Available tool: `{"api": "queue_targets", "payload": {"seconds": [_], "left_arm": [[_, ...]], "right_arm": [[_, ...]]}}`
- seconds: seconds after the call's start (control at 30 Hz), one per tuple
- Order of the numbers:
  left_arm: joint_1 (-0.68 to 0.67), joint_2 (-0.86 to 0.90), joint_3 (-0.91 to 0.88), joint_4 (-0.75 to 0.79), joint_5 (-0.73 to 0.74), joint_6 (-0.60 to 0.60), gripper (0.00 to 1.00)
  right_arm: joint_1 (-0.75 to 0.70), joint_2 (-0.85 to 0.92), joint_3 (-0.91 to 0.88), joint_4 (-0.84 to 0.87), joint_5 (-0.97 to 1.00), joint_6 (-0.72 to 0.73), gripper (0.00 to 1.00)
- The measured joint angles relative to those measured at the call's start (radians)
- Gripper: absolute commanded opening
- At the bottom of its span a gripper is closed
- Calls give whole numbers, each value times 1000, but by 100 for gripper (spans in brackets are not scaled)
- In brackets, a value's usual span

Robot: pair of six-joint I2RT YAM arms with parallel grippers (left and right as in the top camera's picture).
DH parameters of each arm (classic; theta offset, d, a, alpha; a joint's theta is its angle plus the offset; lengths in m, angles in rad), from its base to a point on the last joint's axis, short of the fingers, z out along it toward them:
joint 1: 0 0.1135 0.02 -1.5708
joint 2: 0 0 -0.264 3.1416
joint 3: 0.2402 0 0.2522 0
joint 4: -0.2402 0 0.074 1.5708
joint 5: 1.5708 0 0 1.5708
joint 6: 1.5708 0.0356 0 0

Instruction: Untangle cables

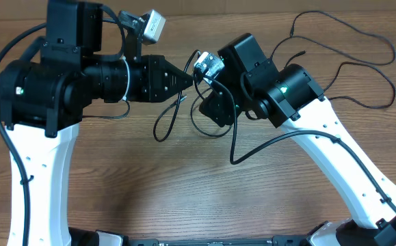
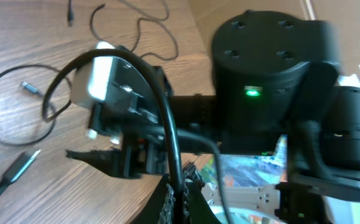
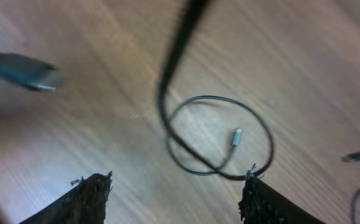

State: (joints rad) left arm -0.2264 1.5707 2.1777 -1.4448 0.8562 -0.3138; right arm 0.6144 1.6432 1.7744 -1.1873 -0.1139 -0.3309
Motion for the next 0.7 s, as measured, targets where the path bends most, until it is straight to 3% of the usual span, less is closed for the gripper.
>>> {"api": "queue_targets", "payload": {"seconds": [0.2,0.43,0.7], "left_arm": [[40,-3,28,-40,16,-3,4],[108,-3,28,-60,29,-28,4],[111,-3,28,-29,61,-114,4]], "right_arm": [[-74,0,0,50,2,65,76],[-203,0,0,77,-197,87,82],[-226,0,0,55,-447,6,77]]}}
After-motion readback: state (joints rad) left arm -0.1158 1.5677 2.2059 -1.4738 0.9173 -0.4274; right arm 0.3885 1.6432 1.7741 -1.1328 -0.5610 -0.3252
